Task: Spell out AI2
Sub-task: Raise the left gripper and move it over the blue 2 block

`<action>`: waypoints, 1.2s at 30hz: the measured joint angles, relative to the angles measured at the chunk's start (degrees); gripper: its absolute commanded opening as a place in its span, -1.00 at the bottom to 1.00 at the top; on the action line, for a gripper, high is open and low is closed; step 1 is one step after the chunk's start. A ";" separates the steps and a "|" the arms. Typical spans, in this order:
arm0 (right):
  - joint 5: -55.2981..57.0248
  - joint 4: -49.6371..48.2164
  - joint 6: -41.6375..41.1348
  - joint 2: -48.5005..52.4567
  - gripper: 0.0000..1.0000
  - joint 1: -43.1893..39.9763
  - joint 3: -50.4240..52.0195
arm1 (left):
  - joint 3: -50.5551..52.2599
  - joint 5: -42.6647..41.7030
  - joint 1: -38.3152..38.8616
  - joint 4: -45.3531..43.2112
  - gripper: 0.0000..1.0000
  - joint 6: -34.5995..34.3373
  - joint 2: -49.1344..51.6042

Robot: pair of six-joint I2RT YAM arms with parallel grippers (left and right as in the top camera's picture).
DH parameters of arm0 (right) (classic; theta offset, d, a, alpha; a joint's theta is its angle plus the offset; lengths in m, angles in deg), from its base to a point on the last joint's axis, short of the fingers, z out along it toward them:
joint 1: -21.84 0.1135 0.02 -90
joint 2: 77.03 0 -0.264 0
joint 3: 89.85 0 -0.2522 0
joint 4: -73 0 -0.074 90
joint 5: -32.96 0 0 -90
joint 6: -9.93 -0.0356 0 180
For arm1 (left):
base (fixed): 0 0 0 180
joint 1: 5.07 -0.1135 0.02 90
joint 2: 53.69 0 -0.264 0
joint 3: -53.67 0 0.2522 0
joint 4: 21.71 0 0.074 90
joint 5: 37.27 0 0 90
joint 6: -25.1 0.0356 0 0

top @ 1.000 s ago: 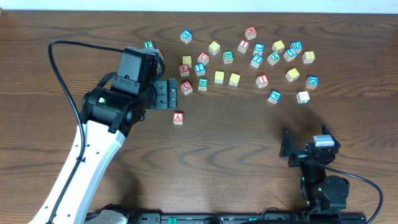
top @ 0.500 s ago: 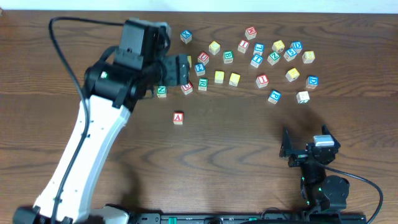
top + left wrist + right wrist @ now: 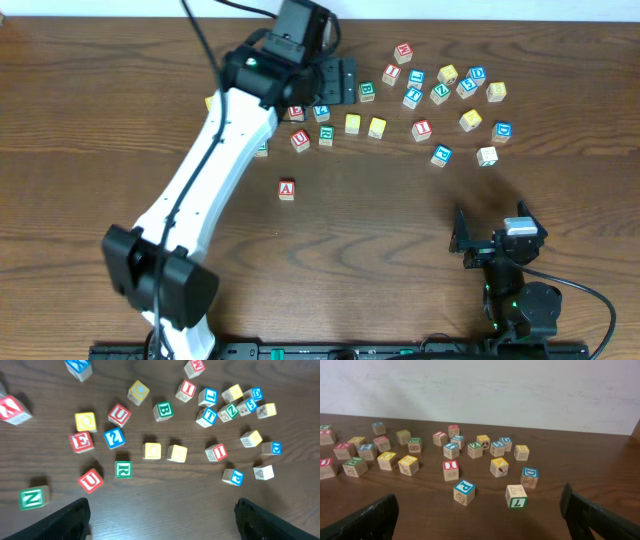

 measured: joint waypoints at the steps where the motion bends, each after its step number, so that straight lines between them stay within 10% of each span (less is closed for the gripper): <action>1: 0.00 0.00 -0.02 0.00 0.99 0.00 0.00 | -0.04 0.13 0.24 -0.15 0.80 -0.28 0.85; 36: 0.00 -0.02 -0.02 0.00 0.99 0.00 0.00 | -0.07 19.98 4.79 -9.14 0.82 -14.84 16.92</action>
